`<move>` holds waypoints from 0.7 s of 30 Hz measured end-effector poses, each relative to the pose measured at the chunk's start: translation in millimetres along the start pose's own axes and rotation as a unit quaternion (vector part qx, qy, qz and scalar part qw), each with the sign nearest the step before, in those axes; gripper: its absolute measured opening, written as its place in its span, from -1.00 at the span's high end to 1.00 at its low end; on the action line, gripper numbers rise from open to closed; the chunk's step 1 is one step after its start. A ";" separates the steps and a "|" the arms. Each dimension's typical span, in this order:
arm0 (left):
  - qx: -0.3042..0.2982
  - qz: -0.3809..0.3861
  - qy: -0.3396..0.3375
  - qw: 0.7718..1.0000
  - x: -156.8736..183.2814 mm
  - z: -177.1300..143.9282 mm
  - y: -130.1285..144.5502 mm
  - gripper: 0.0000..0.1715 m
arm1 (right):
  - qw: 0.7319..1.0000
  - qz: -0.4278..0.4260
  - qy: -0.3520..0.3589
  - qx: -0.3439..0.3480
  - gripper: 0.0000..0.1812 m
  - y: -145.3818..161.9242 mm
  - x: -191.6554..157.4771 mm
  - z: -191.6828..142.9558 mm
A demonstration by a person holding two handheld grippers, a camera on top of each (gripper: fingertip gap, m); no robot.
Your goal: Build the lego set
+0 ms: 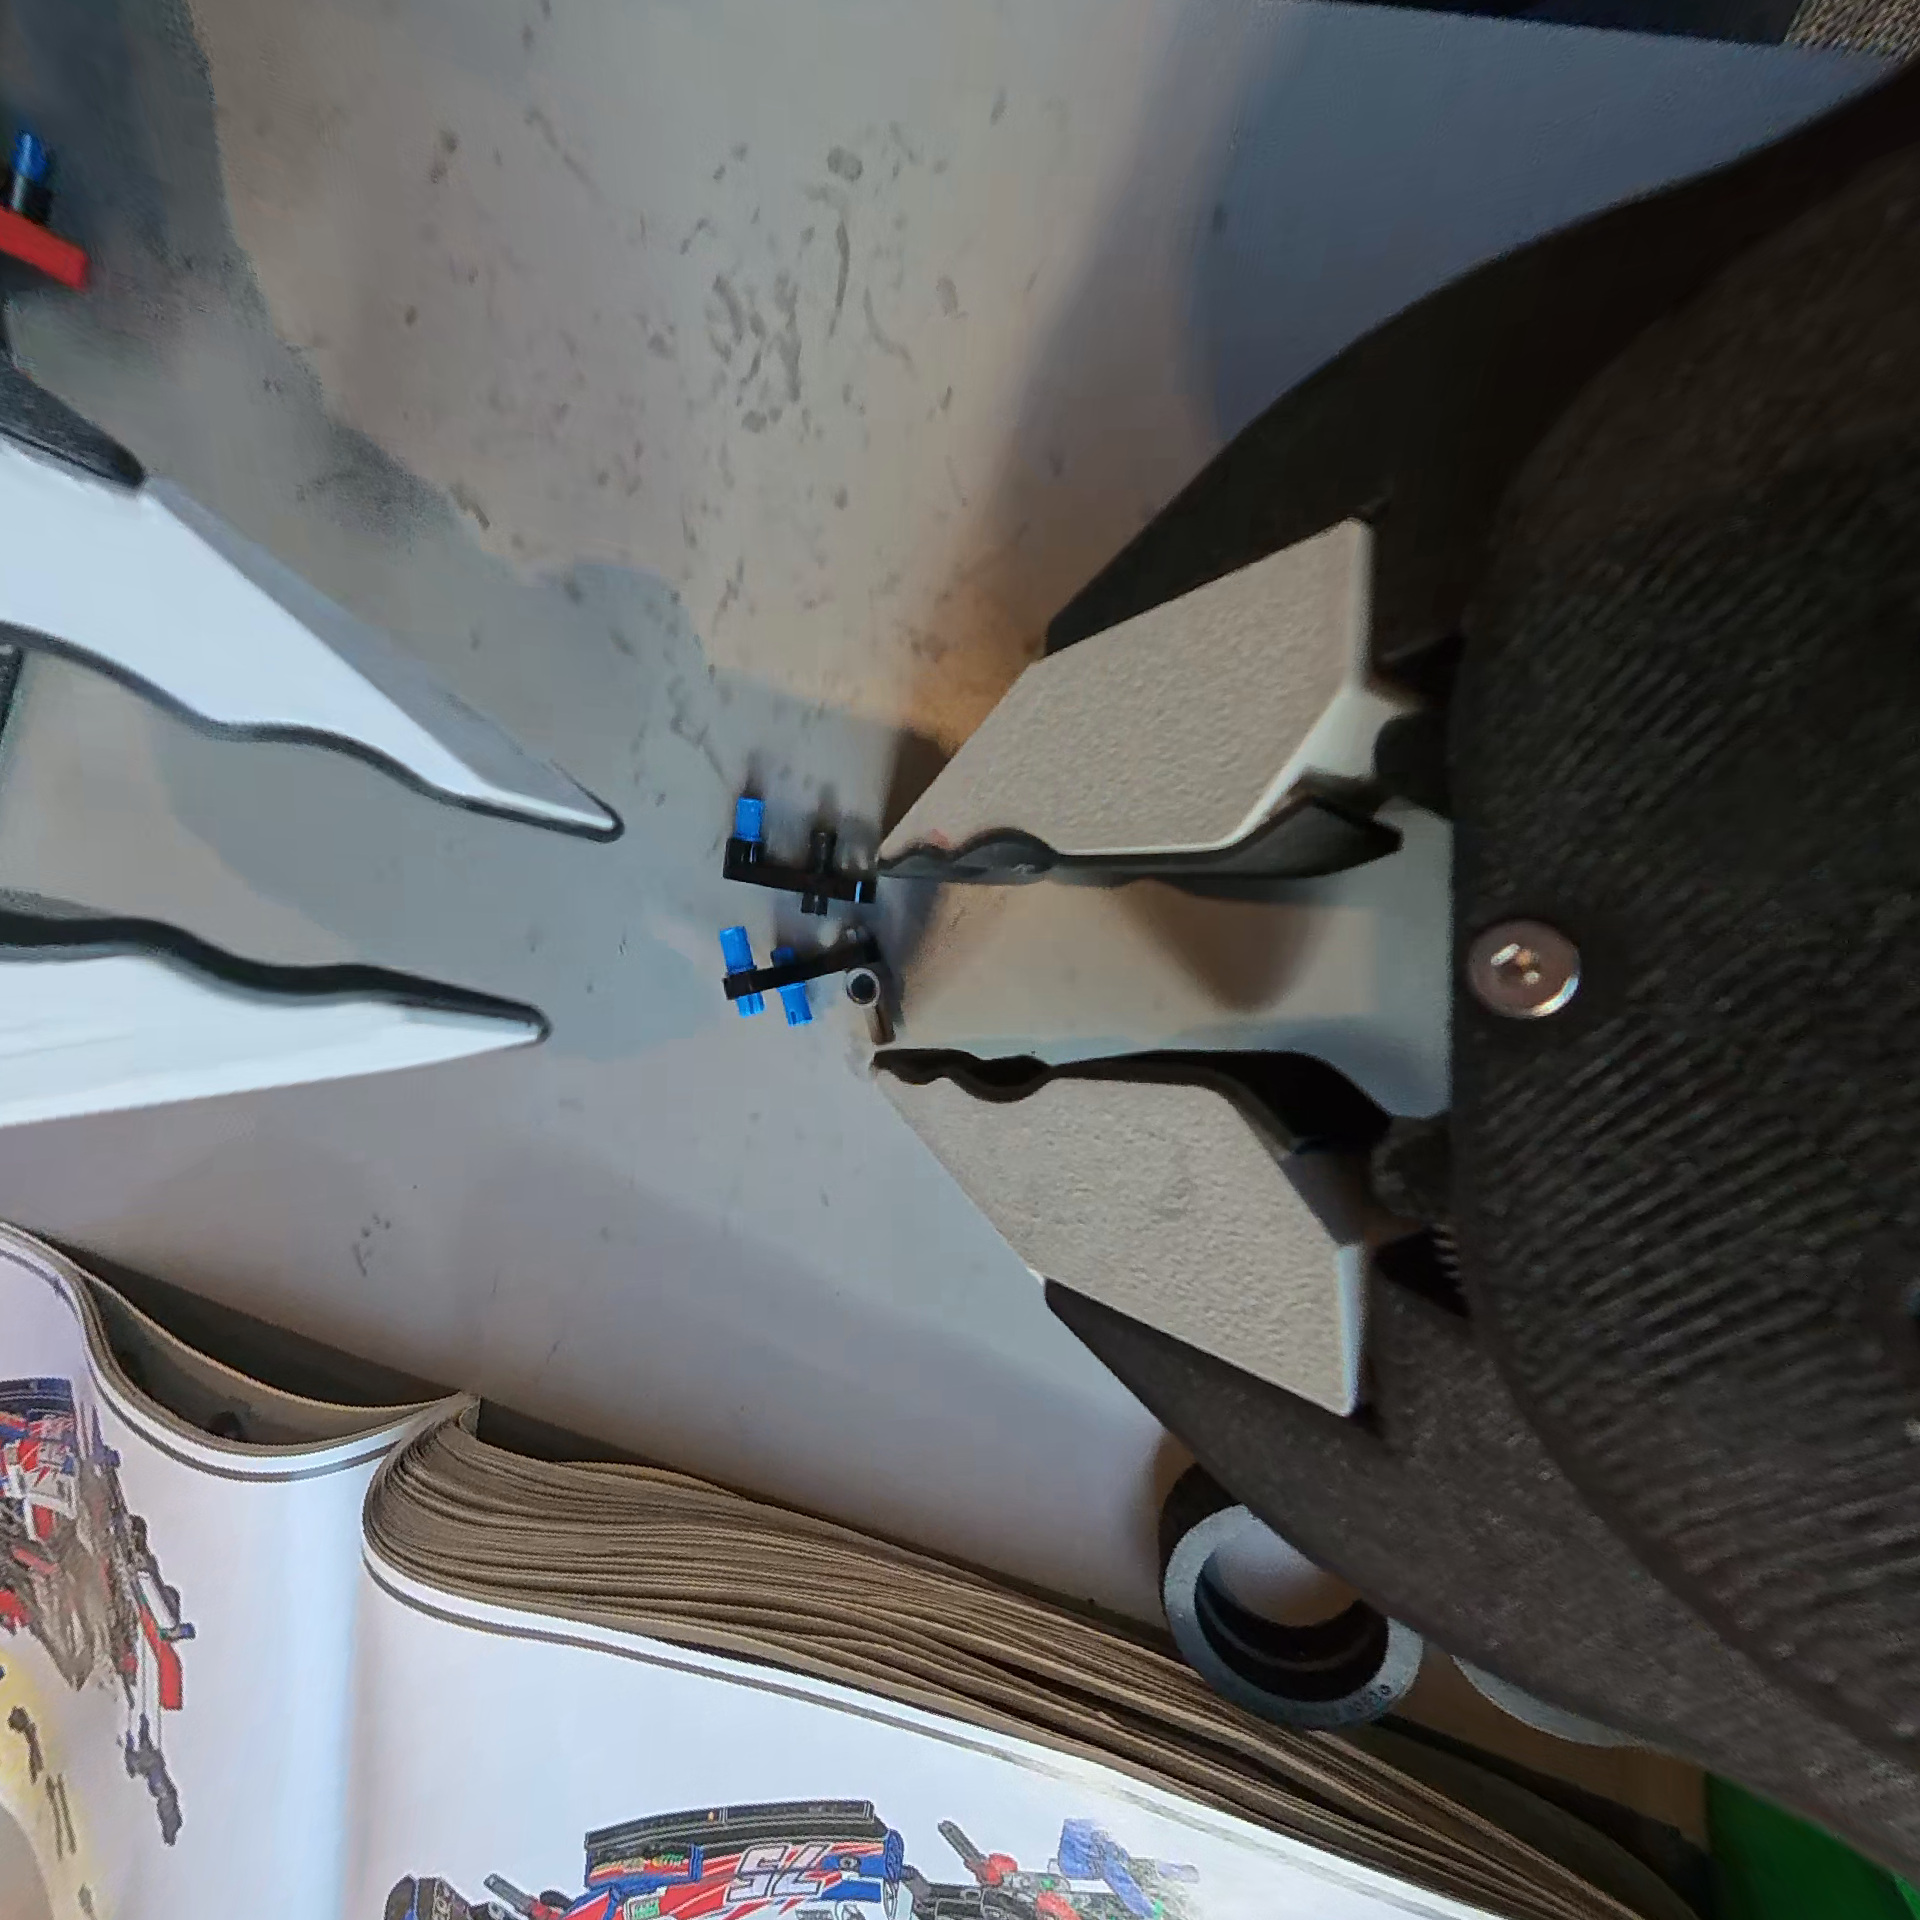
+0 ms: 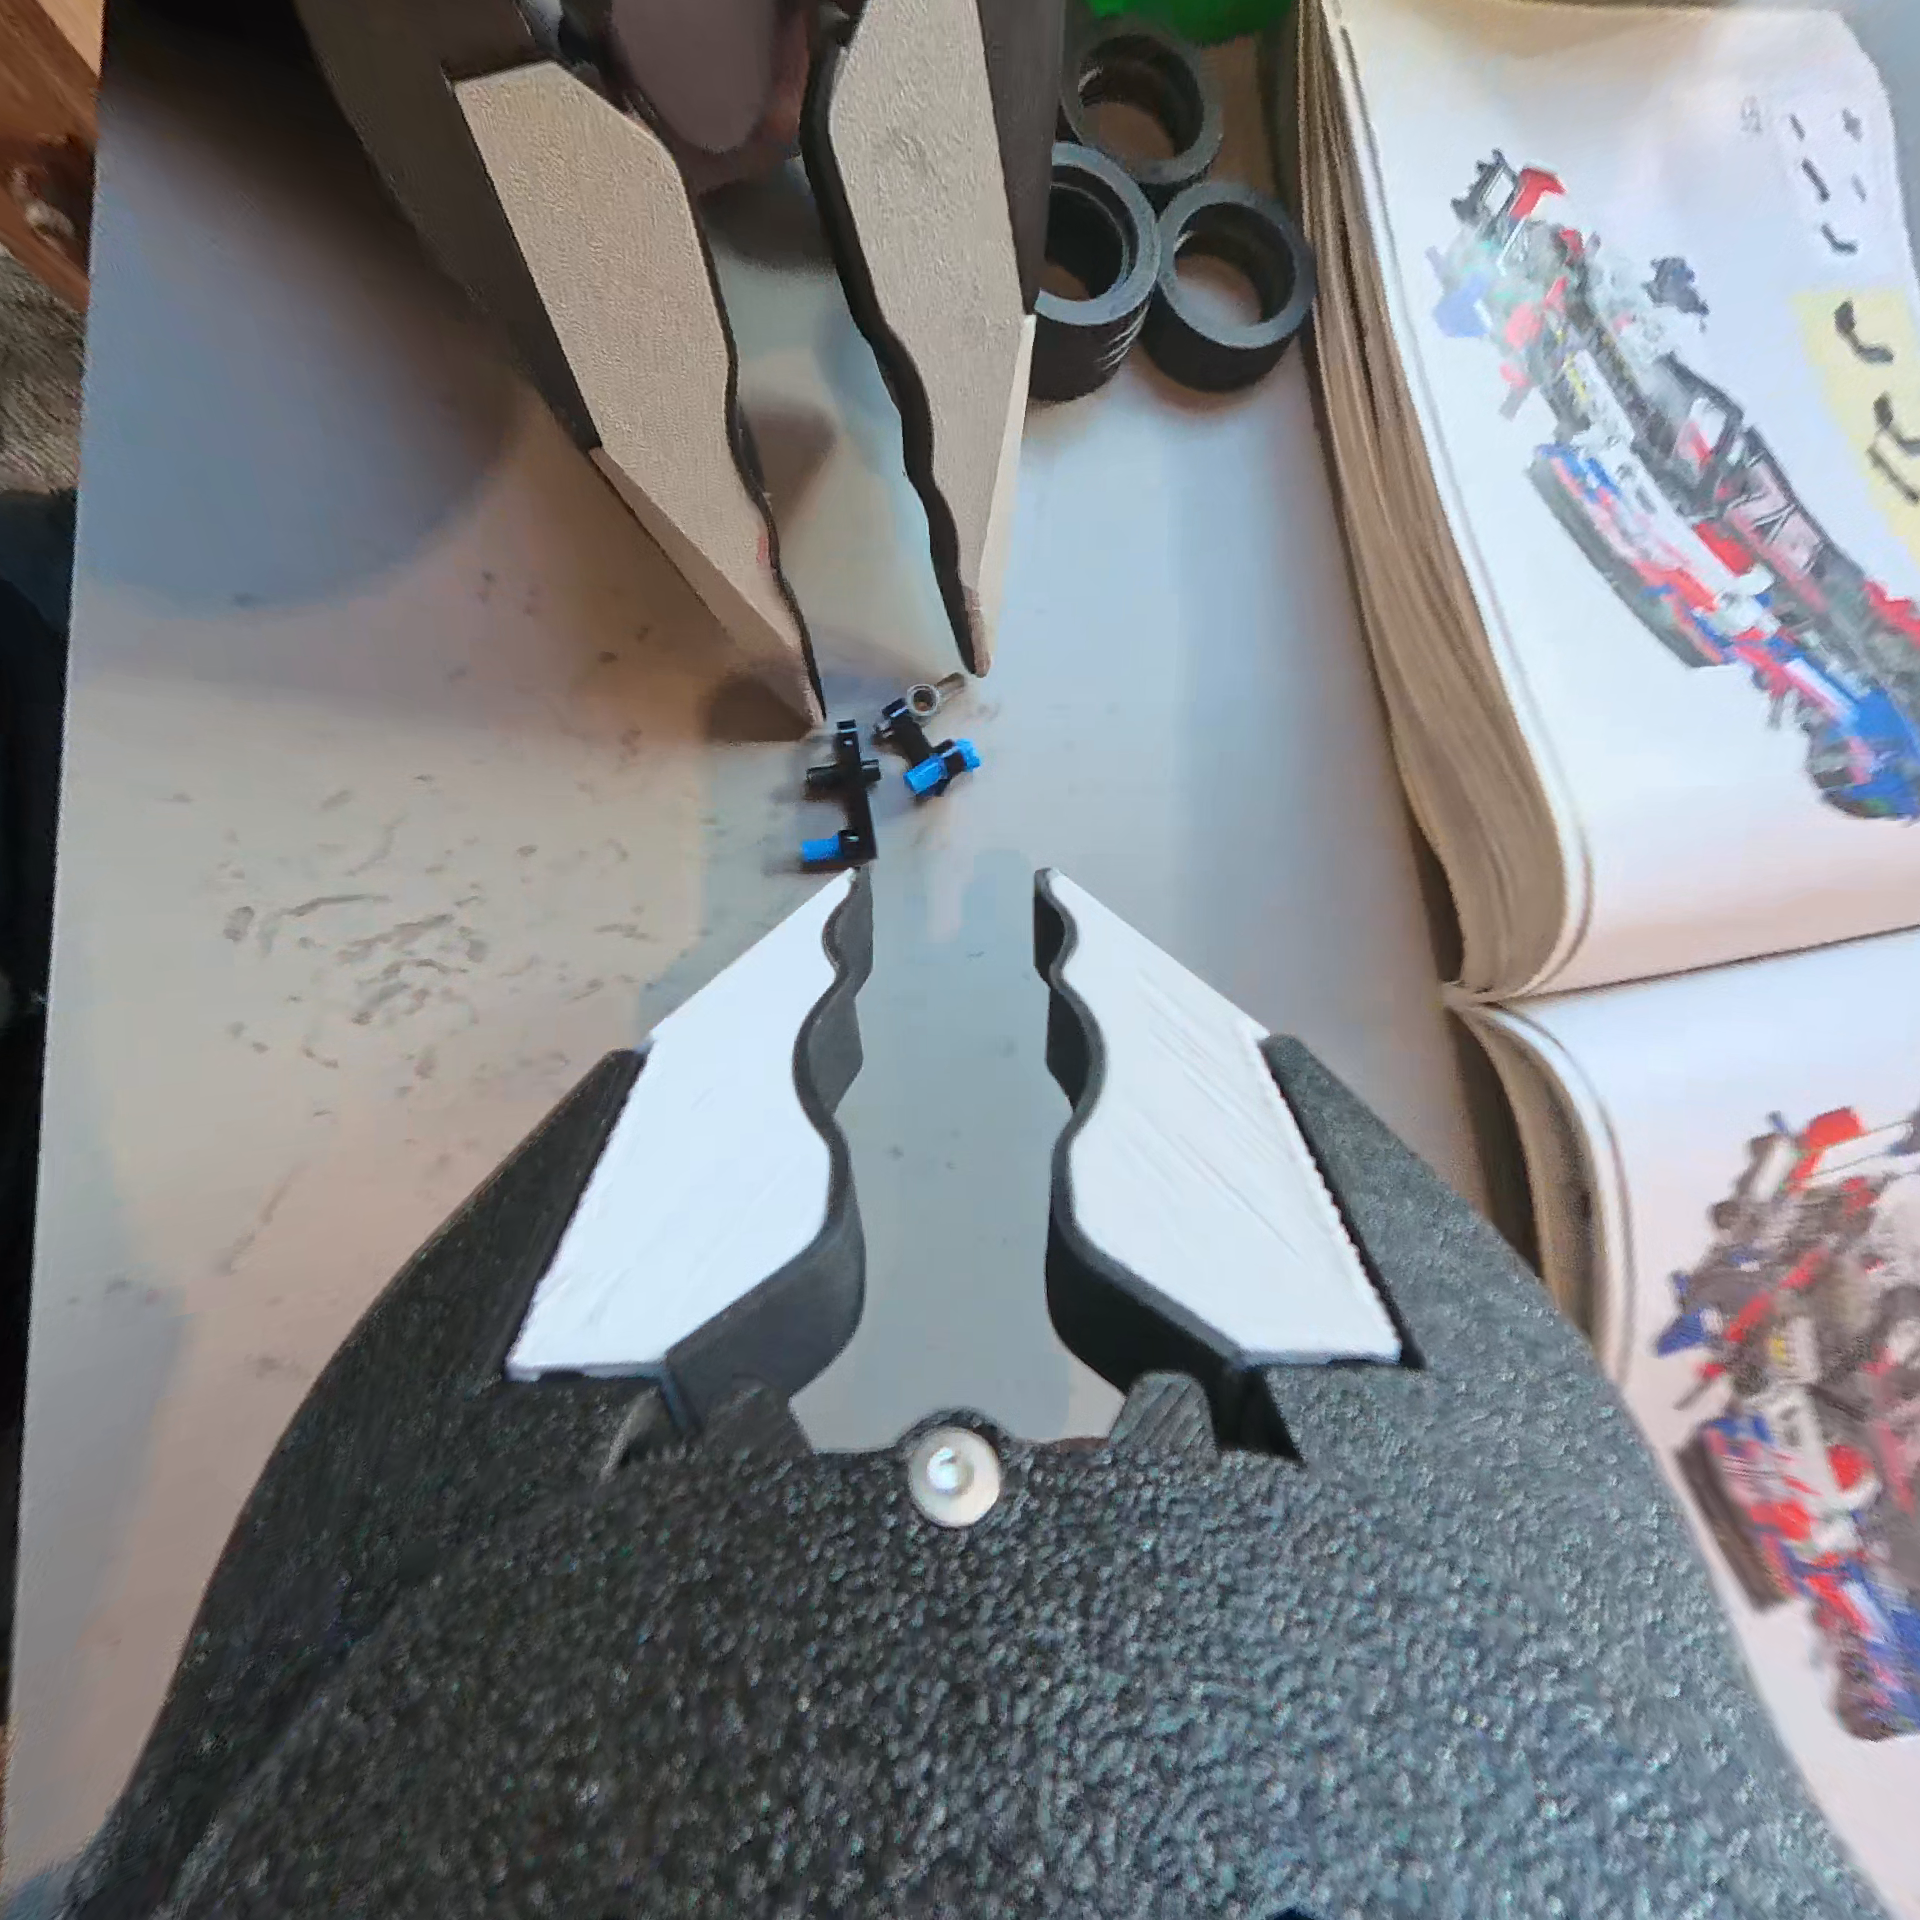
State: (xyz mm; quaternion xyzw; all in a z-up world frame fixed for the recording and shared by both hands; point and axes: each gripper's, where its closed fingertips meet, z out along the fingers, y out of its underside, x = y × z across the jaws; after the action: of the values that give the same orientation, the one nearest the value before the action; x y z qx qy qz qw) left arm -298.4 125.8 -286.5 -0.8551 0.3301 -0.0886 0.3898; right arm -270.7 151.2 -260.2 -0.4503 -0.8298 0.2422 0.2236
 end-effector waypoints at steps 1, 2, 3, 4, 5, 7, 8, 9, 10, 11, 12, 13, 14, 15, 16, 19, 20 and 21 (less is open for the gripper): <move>0.000 0.001 0.001 1.000 0.4 0.0 0.0 0.65 | 1.000 0.010 -0.003 0.003 0.68 1.6 -3.8 2.7; 0.000 0.000 0.002 1.000 0.4 0.0 0.0 0.65 | 1.000 0.017 -0.005 0.006 0.69 3.0 -7.3 5.7; 0.000 -0.002 0.003 1.000 0.4 0.1 0.1 0.65 | 1.000 0.021 -0.007 0.008 0.69 4.6 -9.9 8.5; 0.000 -0.005 0.006 1.000 0.4 0.2 0.2 0.66 | 1.000 0.023 -0.009 0.011 0.69 5.4 -12.2 11.2; -0.001 -0.008 0.010 1.000 0.7 0.2 0.3 0.66 | 1.000 0.026 -0.009 0.014 0.69 5.9 -13.3 13.4; -0.001 -0.014 0.016 1.000 0.8 0.3 0.7 0.66 | 0.999 0.035 -0.004 0.021 0.69 5.2 -12.4 16.1; -0.002 -0.016 0.019 1.000 0.9 0.4 0.7 0.66 | 0.999 0.041 -0.001 0.028 0.68 3.8 -11.2 16.7; -0.002 -0.018 0.021 1.000 1.2 0.4 0.8 0.66 | 0.998 0.044 0.002 0.036 0.68 1.7 -10.6 16.9; -0.002 -0.018 0.024 1.000 1.9 0.3 0.9 0.67 | 0.998 0.044 0.006 0.044 0.68 -0.5 -9.9 16.5; -0.002 -0.016 0.025 1.000 2.4 0.2 0.8 0.68 | 0.998 0.044 0.011 0.050 0.69 -2.3 -9.2 15.7; -0.001 -0.015 0.023 1.000 2.1 0.2 0.8 0.68 | 0.997 0.046 0.016 0.055 0.69 -4.0 -8.7 14.3; -0.001 -0.015 0.021 1.000 1.6 0.1 0.7 0.67 | 0.997 0.048 0.021 0.061 0.69 -5.9 -8.4 12.4; -0.002 -0.017 0.022 1.000 1.5 0.2 0.8 0.66 | 0.996 0.051 0.025 0.069 0.69 -8.1 -8.1 10.3; -0.002 -0.020 0.025 0.999 1.4 0.3 0.9 0.66 | 0.995 0.055 0.027 0.077 0.69 -9.7 -8.4 8.4; -0.003 -0.024 0.028 0.999 1.4 0.4 1.1 0.66 | 0.995 0.057 0.024 0.082 0.69 -10.1 -9.5 6.9; -0.004 -0.033 0.037 0.999 1.6 0.6 1.5 0.66 | 0.995 0.065 0.023 0.077 0.69 -3.6 -8.8 5.8; -0.004 -0.034 0.038 0.999 1.7 0.7 1.4 0.66 | 0.995 0.068 0.023 0.075 0.69 -1.8 -8.3 5.8; -0.004 -0.033 0.038 0.999 2.0 0.6 1.3 0.67 | 0.994 0.070 0.022 0.075 0.69 -0.9 -8.0 5.7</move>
State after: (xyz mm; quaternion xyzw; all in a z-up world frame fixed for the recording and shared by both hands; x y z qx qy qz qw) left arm -297.3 124.2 -288.1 -0.8631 0.3167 -0.1321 0.3706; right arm -270.6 142.8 -265.3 -0.4945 -0.7706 0.3091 0.2572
